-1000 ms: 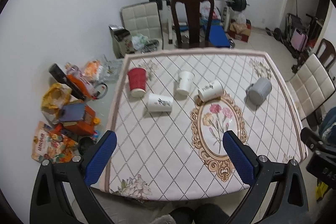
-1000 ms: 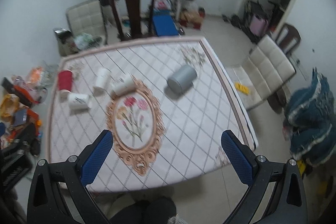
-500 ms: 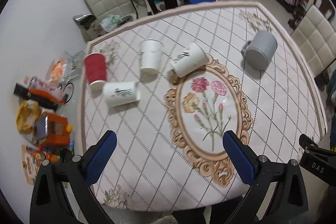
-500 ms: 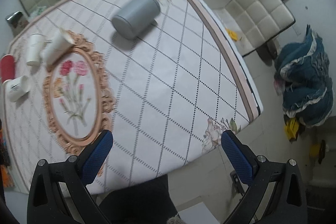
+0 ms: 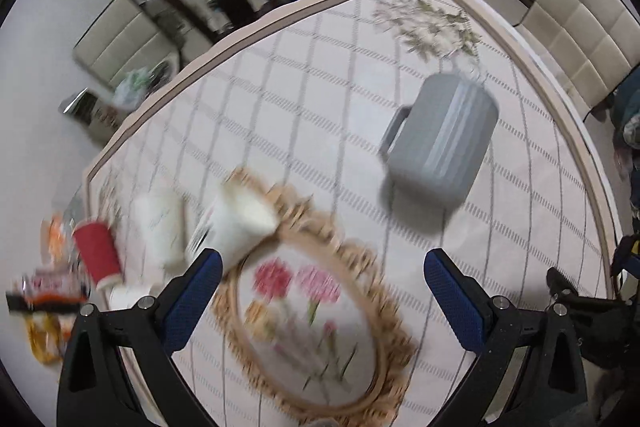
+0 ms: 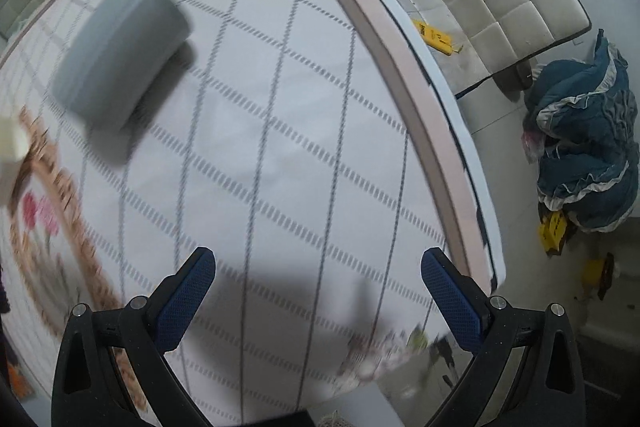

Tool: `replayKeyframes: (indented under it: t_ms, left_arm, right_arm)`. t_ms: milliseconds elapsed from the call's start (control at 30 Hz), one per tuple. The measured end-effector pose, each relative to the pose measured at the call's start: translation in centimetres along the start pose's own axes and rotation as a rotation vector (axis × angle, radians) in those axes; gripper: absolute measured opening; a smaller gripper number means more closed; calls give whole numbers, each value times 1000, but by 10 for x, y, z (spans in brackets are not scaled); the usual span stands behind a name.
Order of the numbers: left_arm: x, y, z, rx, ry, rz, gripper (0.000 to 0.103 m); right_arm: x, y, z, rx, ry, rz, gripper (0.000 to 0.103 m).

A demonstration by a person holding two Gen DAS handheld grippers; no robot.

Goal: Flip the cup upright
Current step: 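Move the left tool toward the grey mug lying on its side, then close the left gripper around the grey mug's body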

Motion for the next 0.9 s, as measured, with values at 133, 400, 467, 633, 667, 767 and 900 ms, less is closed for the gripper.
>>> replayKeyframes:
  t_ms: [133, 400, 467, 633, 667, 767, 900]
  left_arm:
    - [19, -10, 40, 50, 7, -15, 103]
    - [53, -39, 82, 148, 53, -81, 103]
    - [60, -52, 89, 174, 61, -127, 103]
    - [83, -80, 94, 274, 117, -169, 98]
    - [87, -83, 95, 284, 124, -176, 97]
    - [94, -93, 96, 309, 134, -188, 85]
    - [96, -97, 101, 328, 113, -166, 84]
  right_arm:
    - [16, -1, 32, 13, 18, -2, 103]
    - [36, -3, 84, 47, 27, -3, 103]
    - [41, -6, 93, 55, 33, -6, 103]
    - [52, -15, 104, 75, 46, -12, 103]
    - [53, -16, 105, 77, 46, -13, 103]
    - [58, -21, 109, 81, 47, -21, 103]
    - [62, -30, 114, 93, 45, -26, 103]
Point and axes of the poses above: each gripper's, at about its wrist camera, not at the fingertips, and x roughly the way its jaws point, y to its left, z to its top, the point moved 10 cm from there along x, roughly the way its jaws point, and after that the axes turned 15 degrees about x, right-handed, at the moved point
